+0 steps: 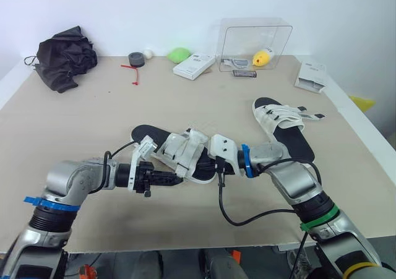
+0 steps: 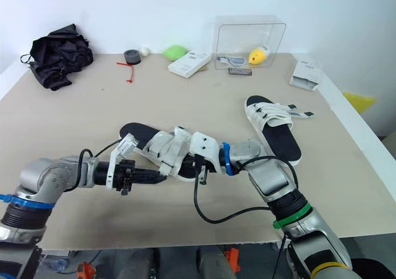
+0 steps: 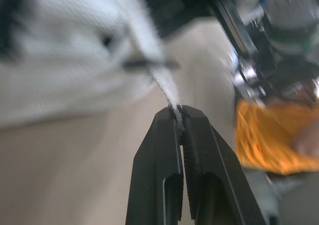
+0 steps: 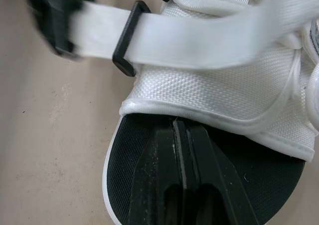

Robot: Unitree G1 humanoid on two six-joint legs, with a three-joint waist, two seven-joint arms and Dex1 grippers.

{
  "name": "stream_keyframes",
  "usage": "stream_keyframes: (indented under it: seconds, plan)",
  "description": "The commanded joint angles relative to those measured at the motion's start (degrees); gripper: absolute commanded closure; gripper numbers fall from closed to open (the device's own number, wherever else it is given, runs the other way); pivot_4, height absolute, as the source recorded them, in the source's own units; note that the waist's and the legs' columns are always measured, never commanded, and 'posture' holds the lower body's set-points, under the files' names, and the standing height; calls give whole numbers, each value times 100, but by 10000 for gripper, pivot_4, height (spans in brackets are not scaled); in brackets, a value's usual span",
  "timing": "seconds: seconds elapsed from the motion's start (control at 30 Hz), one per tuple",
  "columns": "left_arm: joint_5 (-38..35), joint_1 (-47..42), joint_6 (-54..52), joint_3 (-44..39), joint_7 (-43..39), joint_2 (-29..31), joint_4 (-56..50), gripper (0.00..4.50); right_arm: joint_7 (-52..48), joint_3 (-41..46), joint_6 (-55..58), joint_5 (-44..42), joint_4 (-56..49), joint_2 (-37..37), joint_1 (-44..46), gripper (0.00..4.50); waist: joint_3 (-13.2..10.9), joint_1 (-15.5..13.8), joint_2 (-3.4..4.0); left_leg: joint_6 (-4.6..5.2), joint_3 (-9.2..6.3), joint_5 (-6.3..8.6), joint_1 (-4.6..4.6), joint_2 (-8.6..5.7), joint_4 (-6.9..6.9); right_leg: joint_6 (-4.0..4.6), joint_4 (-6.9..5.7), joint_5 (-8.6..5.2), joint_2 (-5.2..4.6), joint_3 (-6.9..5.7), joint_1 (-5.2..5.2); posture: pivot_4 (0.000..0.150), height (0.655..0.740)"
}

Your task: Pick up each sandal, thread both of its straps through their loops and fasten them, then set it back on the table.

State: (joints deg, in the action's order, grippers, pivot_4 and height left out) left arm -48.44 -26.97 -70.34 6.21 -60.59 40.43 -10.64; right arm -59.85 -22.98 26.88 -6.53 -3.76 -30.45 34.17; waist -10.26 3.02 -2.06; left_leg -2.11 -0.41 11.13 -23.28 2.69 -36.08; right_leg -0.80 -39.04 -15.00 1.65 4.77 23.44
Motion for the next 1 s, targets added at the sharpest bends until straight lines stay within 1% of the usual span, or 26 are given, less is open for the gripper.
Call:
stream_keyframes:
  seconds: [0.03,0.13,0.33,0.43,0.5,0.6,0.67,0.73,0.83,0.93,1.0]
  plan:
    - [-333,-172,-212,260,-629,525,-744,44727,-78,-223,137,166,180,-51,-147,45000,0,-3,0,0,0,0,3,-1,5,1,0,-4,-3,-1,-1,1500,7400]
    - [-561,-381,-368,310,-849,752,-981,44727,-100,-220,124,177,186,-56,-142,45000,0,-7,0,-1,0,1,3,-2,8,3,2,-5,-4,-2,-1,1500,7400]
    - [-1136,-820,-868,259,-926,768,-1231,44727,-117,-220,87,202,224,-45,-118,45000,0,-6,0,-1,2,1,3,-3,9,3,2,-8,-4,-2,0,1500,7400]
    - [-1445,-1006,-1124,107,-747,562,-1157,44727,-129,-219,70,220,238,-32,-112,45000,0,-10,0,-1,-4,10,0,-2,10,5,2,-19,-3,-7,0,1500,7400]
    - [-1689,-1197,-1372,-82,-518,274,-895,44727,-139,-218,60,222,249,-26,-107,45000,0,-12,0,2,-7,14,-2,-3,10,4,2,-25,-4,-10,0,1500,7400]
    - [-1550,-1520,-1481,-494,324,-526,-25,44727,-139,-231,38,229,267,-13,-93,45000,0,-19,-1,1,-9,17,-4,-5,7,1,2,-27,-5,-11,-3,1500,7400]
    - [-1076,-1697,-1493,-862,1282,-1166,900,44727,-131,-236,30,228,274,-2,-89,45000,3,-18,4,1,-10,17,-5,-4,-3,1,1,-25,-4,-12,-5,1500,7400]
    - [-695,-1817,-1451,-1270,2109,-1631,1722,44727,-118,-238,34,233,273,10,-90,45000,5,-31,5,2,-16,17,2,-6,-13,-2,0,-22,-6,-18,-18,1500,7400]
    - [-259,-1908,-1210,-1676,2914,-1995,2418,44727,-109,-233,39,237,261,7,-104,45000,5,-16,5,2,-19,17,0,-5,-23,-2,-1,-8,-2,-17,-17,1500,7400]
    - [-16,-2185,-734,-2600,4117,-2404,3386,44727,-103,-205,72,229,188,-46,-174,45000,8,-32,2,-1,-24,14,3,-6,-28,-8,-1,-3,-5,-21,-26,1500,7400]
    - [8,-2237,-776,-2879,4464,-2474,3571,44727,-103,-190,84,236,161,-69,-208,45000,8,-33,3,-6,-24,6,5,-8,-31,-13,-1,7,-7,-18,-27,1500,7400]
